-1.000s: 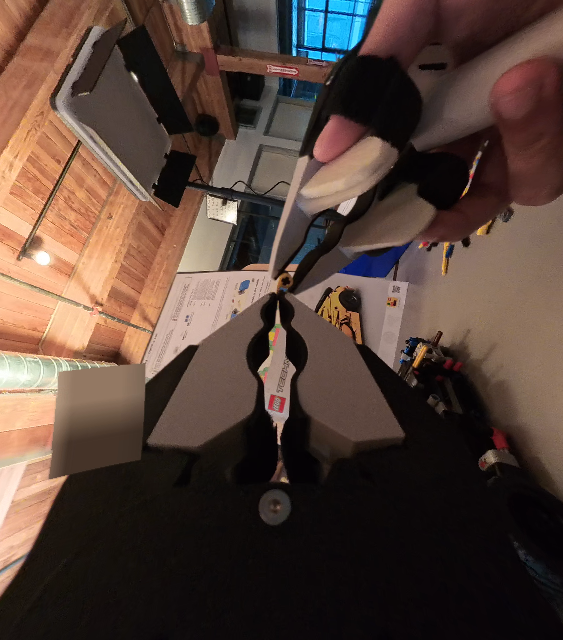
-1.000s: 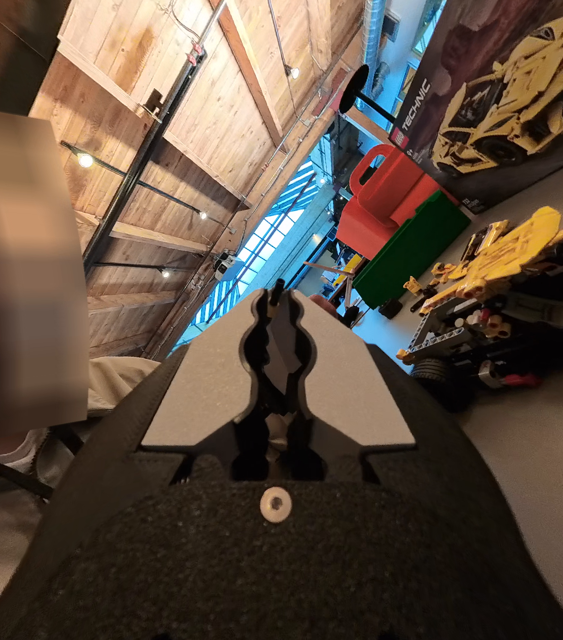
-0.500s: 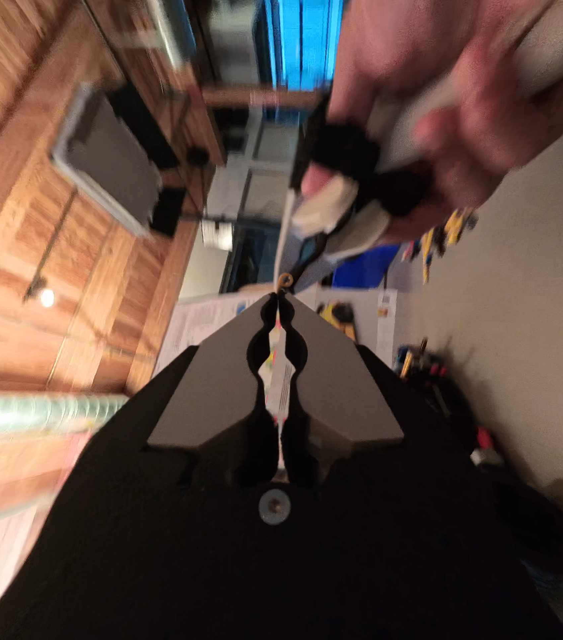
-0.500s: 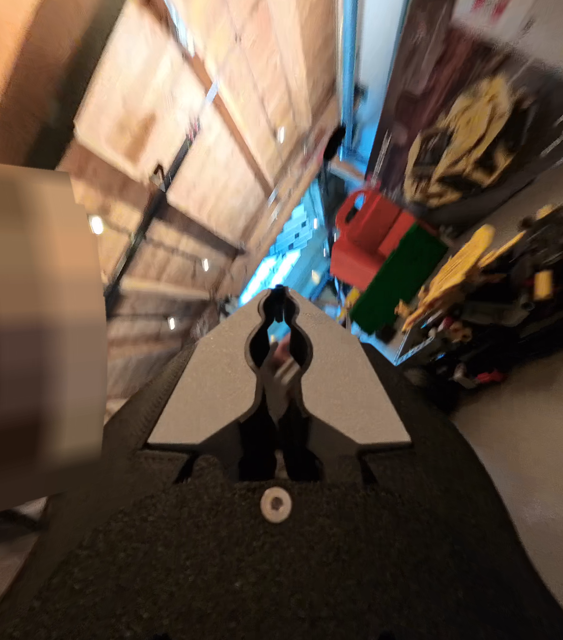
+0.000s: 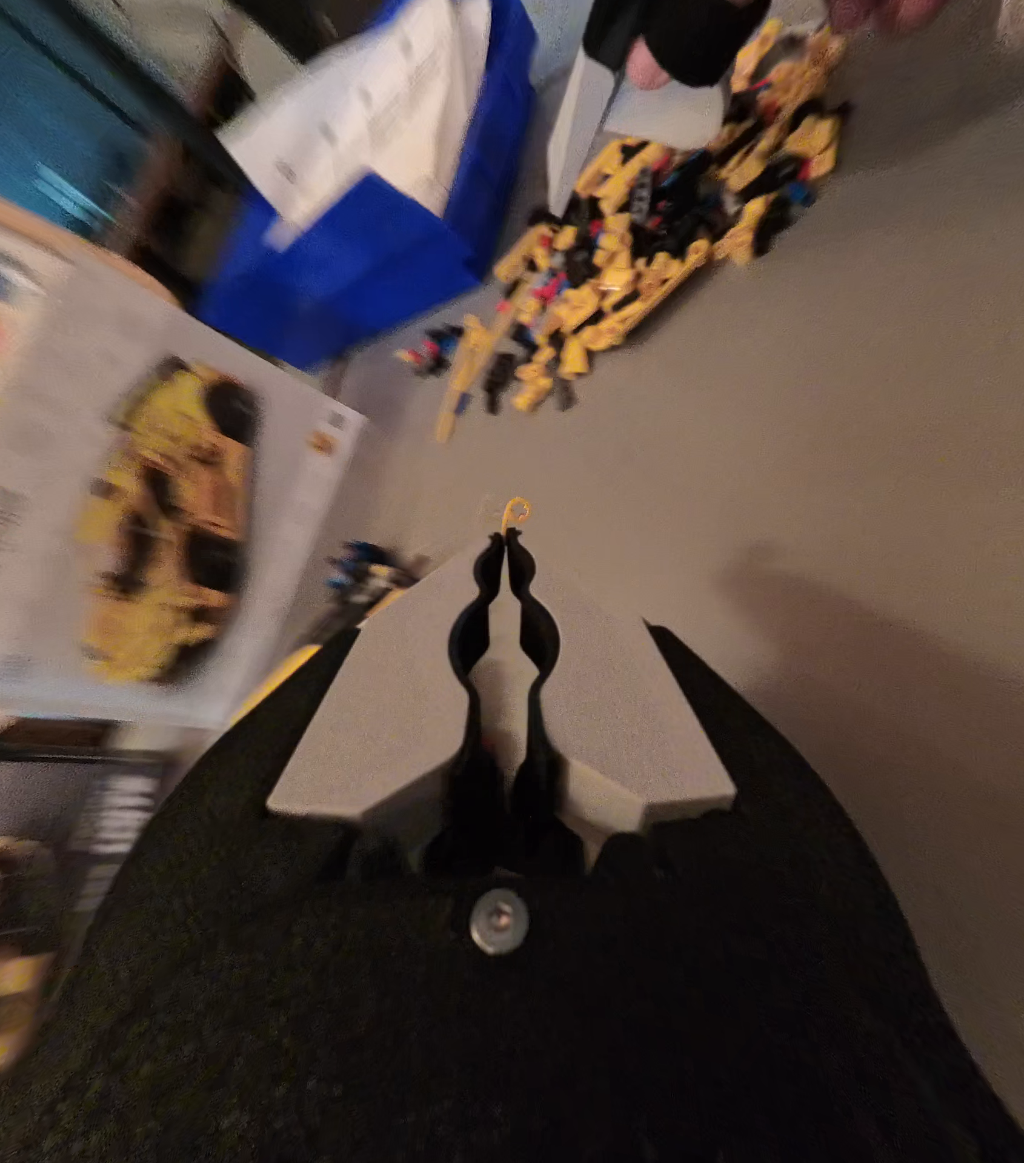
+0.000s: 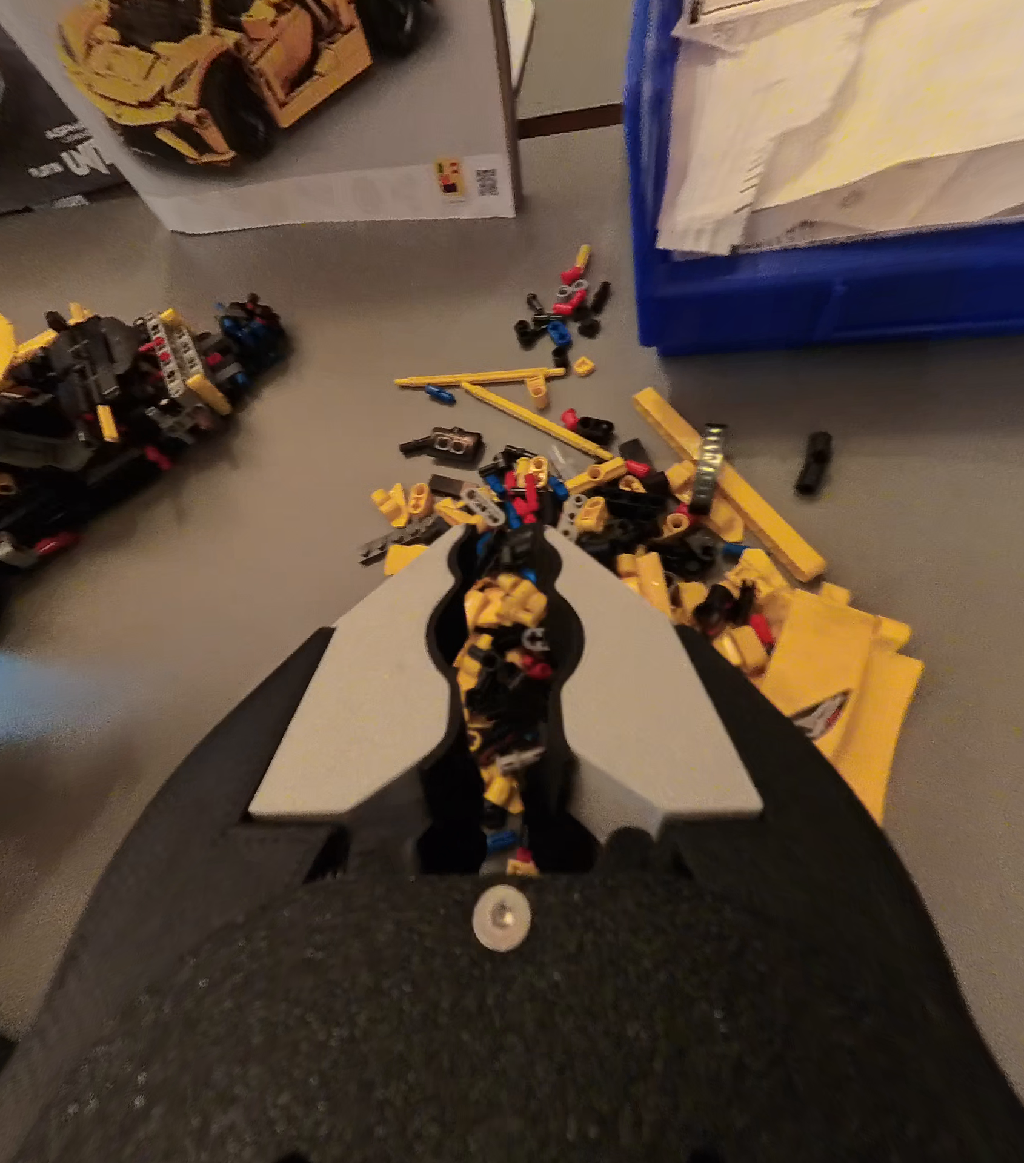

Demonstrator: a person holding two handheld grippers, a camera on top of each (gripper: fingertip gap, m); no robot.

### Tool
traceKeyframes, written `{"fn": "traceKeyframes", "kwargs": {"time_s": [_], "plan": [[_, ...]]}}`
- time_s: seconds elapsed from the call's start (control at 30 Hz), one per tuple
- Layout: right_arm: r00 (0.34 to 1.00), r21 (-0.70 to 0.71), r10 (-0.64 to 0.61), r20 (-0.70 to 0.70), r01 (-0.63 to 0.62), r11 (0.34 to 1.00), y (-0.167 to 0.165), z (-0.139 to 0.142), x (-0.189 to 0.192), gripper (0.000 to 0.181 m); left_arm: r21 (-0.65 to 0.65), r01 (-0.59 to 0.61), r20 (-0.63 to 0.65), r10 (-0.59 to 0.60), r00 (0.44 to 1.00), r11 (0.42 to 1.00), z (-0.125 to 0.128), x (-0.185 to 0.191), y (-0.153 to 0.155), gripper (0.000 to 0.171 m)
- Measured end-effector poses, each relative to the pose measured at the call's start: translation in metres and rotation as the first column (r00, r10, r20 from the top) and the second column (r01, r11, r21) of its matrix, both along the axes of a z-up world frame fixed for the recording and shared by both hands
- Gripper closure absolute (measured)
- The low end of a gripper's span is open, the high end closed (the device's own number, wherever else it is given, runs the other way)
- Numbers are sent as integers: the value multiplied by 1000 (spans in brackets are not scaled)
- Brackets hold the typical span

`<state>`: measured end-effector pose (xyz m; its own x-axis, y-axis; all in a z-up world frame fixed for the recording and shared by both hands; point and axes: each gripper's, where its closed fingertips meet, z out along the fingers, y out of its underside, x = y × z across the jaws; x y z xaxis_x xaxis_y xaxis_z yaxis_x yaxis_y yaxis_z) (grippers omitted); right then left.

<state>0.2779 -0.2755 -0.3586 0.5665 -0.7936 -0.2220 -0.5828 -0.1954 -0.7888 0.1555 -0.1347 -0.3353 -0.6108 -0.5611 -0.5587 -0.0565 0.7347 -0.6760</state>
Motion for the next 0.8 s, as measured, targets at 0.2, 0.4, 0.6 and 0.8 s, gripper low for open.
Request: {"fn": "traceKeyframes", "kwargs": {"time_s": [0.2, 0.4, 0.6, 0.8], "plan": [[997, 113, -50, -62, 57, 992, -14, -4, 4, 163, -334, -81, -776, -225, 590, 939, -22, -32, -52, 171], [996, 260, -78, 48, 63, 964, -16, 25, 9, 168, -262, -120, -739, -119, 663, 957, -29, 67, -86, 171], [998, 352, -64, 19, 53, 935, -17, 28, 7, 169, -319, -144, -766, -166, 621, 937, -34, 103, -123, 165], [999, 382, -35, 35, 19, 924, -12, 34, 5, 169, -427, -151, -680, -207, 703, 892, 14, 97, -87, 140]]}}
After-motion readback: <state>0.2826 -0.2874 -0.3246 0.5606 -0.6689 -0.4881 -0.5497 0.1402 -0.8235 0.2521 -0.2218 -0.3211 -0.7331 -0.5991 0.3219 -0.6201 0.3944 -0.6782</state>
